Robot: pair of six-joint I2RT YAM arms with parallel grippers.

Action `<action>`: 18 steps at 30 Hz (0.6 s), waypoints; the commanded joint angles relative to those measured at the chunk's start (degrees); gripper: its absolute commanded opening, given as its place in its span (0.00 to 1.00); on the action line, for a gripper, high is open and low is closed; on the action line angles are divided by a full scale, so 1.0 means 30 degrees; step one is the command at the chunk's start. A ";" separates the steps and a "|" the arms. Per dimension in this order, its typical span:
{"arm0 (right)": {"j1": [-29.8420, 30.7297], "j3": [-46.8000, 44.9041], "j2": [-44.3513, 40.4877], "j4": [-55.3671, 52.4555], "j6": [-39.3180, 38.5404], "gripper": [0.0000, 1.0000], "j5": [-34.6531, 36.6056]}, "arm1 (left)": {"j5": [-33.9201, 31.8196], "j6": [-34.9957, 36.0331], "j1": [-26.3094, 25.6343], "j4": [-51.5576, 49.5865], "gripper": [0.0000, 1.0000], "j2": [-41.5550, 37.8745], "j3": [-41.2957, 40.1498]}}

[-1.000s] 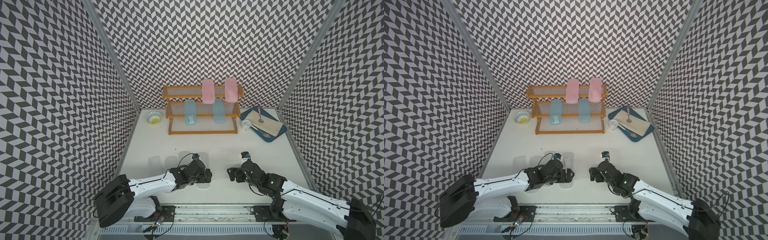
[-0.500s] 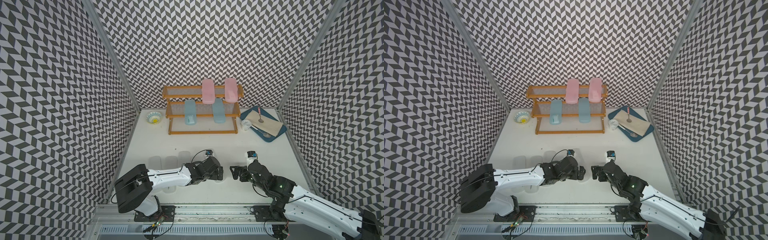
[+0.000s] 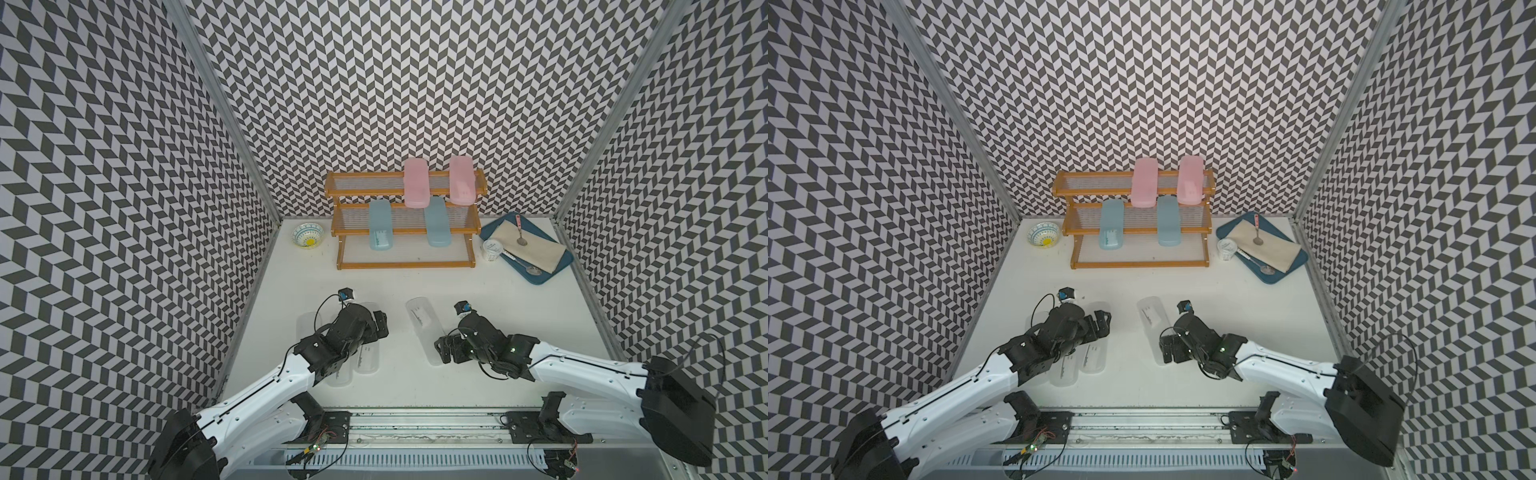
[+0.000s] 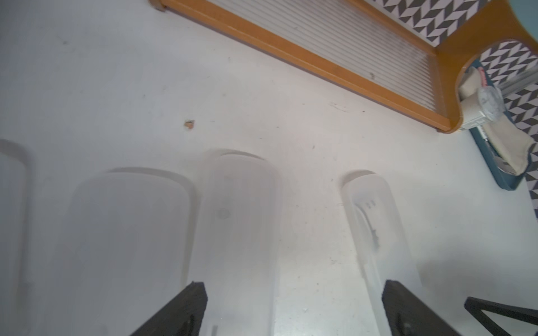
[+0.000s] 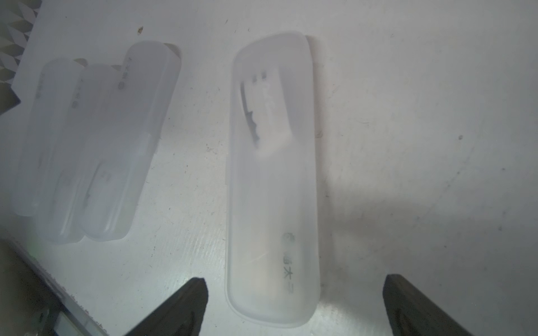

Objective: Place the pencil cases on the shelf according to color
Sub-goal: Pick up the pencil case from the center of the board.

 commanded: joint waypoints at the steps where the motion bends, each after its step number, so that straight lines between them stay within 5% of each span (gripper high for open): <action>1: 0.0318 0.1165 0.1306 0.1427 -0.0729 1.00 0.0447 | 0.0666 -0.0134 0.0852 -0.0425 1.00 -0.1130 -0.0586; 18: 0.1155 0.3335 0.6919 0.1470 -0.0369 0.98 0.1975 | 0.1294 -0.0149 0.1402 -0.0360 1.00 -0.2428 -0.1285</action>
